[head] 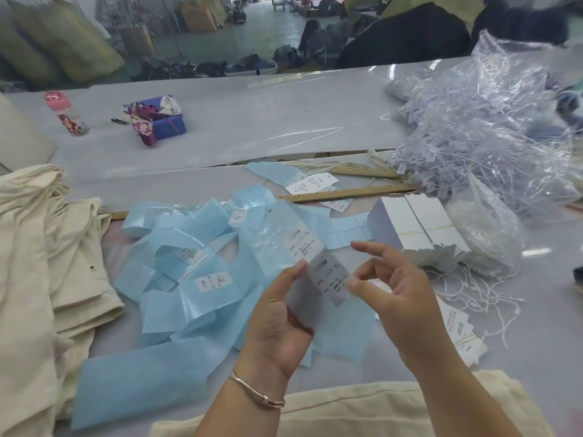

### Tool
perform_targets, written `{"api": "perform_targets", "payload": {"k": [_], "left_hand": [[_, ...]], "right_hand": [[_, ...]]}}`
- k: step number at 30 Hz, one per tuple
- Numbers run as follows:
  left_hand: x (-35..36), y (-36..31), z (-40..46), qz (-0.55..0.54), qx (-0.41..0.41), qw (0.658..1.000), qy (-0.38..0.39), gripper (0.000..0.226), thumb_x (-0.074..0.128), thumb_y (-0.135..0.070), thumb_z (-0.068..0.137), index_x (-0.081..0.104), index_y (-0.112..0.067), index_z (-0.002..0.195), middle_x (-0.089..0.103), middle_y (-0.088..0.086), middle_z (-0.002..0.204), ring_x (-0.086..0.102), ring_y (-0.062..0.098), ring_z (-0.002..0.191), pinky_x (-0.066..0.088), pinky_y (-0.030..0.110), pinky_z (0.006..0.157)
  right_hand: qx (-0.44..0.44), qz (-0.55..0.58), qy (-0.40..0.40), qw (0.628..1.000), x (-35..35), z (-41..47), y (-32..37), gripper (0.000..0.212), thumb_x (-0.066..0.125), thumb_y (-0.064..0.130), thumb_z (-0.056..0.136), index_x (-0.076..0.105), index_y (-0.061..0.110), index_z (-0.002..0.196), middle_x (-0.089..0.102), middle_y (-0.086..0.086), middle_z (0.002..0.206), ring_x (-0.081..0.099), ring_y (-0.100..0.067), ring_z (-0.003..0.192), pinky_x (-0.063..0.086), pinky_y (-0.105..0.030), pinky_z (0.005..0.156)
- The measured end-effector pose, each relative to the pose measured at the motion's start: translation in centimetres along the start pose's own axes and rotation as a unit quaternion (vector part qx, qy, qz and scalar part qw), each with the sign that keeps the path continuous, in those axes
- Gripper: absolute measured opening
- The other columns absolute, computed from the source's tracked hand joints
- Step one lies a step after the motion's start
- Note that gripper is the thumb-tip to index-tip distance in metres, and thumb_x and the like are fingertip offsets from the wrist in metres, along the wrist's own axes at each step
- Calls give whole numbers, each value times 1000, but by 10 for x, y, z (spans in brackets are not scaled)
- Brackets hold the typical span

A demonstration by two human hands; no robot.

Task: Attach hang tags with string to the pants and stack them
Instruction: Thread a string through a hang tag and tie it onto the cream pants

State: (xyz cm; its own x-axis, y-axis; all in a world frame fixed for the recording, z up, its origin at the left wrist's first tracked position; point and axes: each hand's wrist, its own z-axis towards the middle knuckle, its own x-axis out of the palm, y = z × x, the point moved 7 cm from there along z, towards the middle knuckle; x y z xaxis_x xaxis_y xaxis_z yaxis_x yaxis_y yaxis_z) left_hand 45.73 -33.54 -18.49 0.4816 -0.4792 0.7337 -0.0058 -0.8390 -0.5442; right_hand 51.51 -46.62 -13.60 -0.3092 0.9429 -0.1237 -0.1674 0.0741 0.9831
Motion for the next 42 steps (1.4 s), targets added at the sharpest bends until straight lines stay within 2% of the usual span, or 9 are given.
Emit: {"api": "perform_targets", "payload": {"k": [3,6,10,14,24,28,34,38,42], "left_hand": [[-2,-18,-3,150,76,985,-25,34,78,-25,64,75,-15,96,75,9,96,71,20,82,58,31,66],[0,-38,-7,258,113,959,-23,36,82,-27,62,77,-12,95,76,10,96,72,24,87,59,36,73],[8,-51,-12,356,122,926,37,27,78,-22,68,78,-16,94,76,11,97,72,27,93,58,39,84],[13,-53,-17,369,118,918,81,25,72,-23,74,78,-18,97,75,10,101,72,22,93,57,32,79],[5,-53,-14,354,110,929,15,37,72,-27,71,74,-3,99,75,14,100,70,31,98,48,51,101],[7,-56,-12,352,118,929,6,45,73,-27,68,70,0,105,74,16,102,69,33,100,49,51,99],[11,-54,-6,357,117,926,23,45,70,-25,69,69,6,101,73,19,102,67,36,101,46,51,102],[14,-48,-4,367,114,922,50,34,69,-23,69,75,1,92,73,20,101,68,33,95,47,47,98],[10,-50,-5,362,125,923,38,59,75,-37,58,69,6,98,71,24,100,66,39,98,46,53,99]], "right_hand": [[-22,-54,23,998,4,-5,1,54,74,2,78,62,39,116,66,6,76,64,-15,85,47,-44,79],[-89,-101,52,990,8,-7,15,61,76,0,75,63,39,120,66,9,87,62,-12,94,46,-25,79],[-145,-144,97,974,19,-2,35,45,74,21,79,64,39,120,54,16,110,50,-11,115,39,-19,95],[-149,-183,103,966,21,6,44,26,76,20,81,71,30,103,52,13,118,44,-7,121,33,-19,101],[-178,-255,92,946,21,7,51,9,77,19,79,72,23,86,56,10,118,43,-8,117,30,-18,98],[-183,-291,101,934,21,9,53,19,78,20,79,72,22,97,56,10,123,41,-8,119,24,-9,99],[-182,-287,85,937,16,4,55,12,79,19,77,74,21,87,60,11,118,45,-10,118,32,-22,97],[-164,-282,86,942,16,4,54,17,79,23,78,73,19,93,60,10,118,44,-8,117,30,-14,99],[-143,-276,105,945,17,5,54,8,79,22,78,74,19,84,61,13,117,45,-7,118,28,-12,99]]}}
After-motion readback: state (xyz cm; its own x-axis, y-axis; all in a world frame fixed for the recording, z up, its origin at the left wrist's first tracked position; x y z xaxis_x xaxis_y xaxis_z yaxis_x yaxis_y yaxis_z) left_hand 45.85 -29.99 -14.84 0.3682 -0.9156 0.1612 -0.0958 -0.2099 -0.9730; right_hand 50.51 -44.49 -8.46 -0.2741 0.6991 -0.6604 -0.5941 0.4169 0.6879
